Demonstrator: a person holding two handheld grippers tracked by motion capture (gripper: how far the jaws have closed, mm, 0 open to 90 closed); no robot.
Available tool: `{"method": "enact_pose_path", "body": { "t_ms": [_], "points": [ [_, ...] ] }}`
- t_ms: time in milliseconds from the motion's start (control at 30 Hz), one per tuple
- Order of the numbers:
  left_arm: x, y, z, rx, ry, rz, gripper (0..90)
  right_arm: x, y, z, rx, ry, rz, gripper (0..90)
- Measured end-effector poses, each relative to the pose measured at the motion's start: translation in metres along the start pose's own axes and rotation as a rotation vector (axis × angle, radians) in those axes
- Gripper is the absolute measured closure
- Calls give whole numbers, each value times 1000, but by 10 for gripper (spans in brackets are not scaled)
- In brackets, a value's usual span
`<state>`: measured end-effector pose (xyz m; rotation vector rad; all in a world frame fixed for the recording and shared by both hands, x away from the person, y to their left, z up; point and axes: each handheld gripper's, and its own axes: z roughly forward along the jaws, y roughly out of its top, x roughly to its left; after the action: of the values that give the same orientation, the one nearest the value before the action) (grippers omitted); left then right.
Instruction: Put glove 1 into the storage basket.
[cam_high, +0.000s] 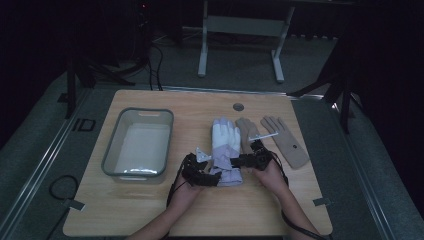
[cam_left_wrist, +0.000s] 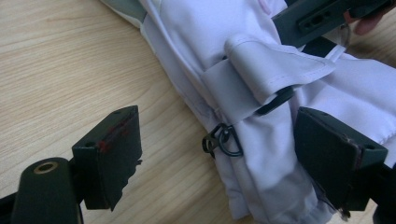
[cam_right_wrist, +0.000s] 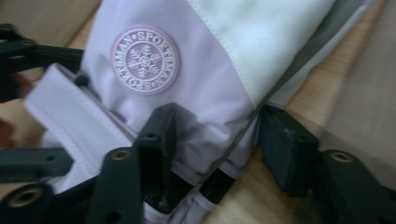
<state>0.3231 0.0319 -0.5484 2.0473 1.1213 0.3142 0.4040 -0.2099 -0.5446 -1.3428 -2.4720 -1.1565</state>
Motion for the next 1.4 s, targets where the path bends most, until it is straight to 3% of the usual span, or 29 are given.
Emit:
{"method": "enact_pose_path", "body": {
  "t_ms": [167,267,300,367,400,433,467,500,533,567,600,633,867,933,967,1000,1033,1133,1233,1300,1333,1367,1400],
  "points": [
    [3,0,3,5,-16,-2,161,-7,-3,2,-10,67,42,538],
    [3,0,3,11,-20,0,161,-6,-4,2,-12,72,27,613],
    [4,1,3,23,-23,-3,162,1,-3,1,-14,34,-25,701],
    [4,3,1,41,-31,-2,162,10,-2,0,-15,-34,-71,741],
    [4,3,1,41,-31,-2,162,10,-2,0,-15,-34,-71,741],
    [3,5,0,54,-30,12,161,24,-3,1,-19,-118,-157,762],
    [3,5,0,54,-30,12,161,24,-3,1,-19,-118,-157,762],
    [2,6,0,68,-19,41,162,38,-5,3,-22,-212,-241,775],
    [2,6,0,68,-19,41,162,38,-5,3,-22,-212,-241,775],
    [3,8,1,87,-29,41,162,51,-7,6,-32,-301,-305,780],
    [3,8,1,87,-29,41,161,51,-7,6,-32,-301,-305,780],
    [4,8,2,98,-35,33,162,55,-9,8,-41,-336,-331,781],
    [1,9,-3,124,-40,44,211,57,-12,8,-58,-352,-334,780],
    [1,9,-3,143,-55,38,216,58,-12,9,-54,-363,-341,780],
    [4,10,1,172,-92,4,216,59,-11,10,-52,-364,-348,780],
    [4,10,1,172,-92,4,216,59,-11,10,-52,-364,-348,780],
    [7,11,4,193,-119,-14,216,60,-11,10,-51,-362,-344,780],
    [8,12,7,208,-146,-13,225,60,-11,10,-52,-363,-343,780],
    [7,14,7,213,-207,-6,400,59,-11,10,-53,-364,-334,781],
    [10,13,7,206,-242,-26,488,60,-11,11,-52,-369,-338,782],
    [10,13,7,206,-242,-26,539,60,-11,11,-52,-369,-338,782],
    [9,13,3,193,-244,-27,660,62,-13,10,-67,-393,-349,789],
    [9,13,3,193,-244,-27,690,63,-13,10,-74,-390,-343,792]
  ]
}}
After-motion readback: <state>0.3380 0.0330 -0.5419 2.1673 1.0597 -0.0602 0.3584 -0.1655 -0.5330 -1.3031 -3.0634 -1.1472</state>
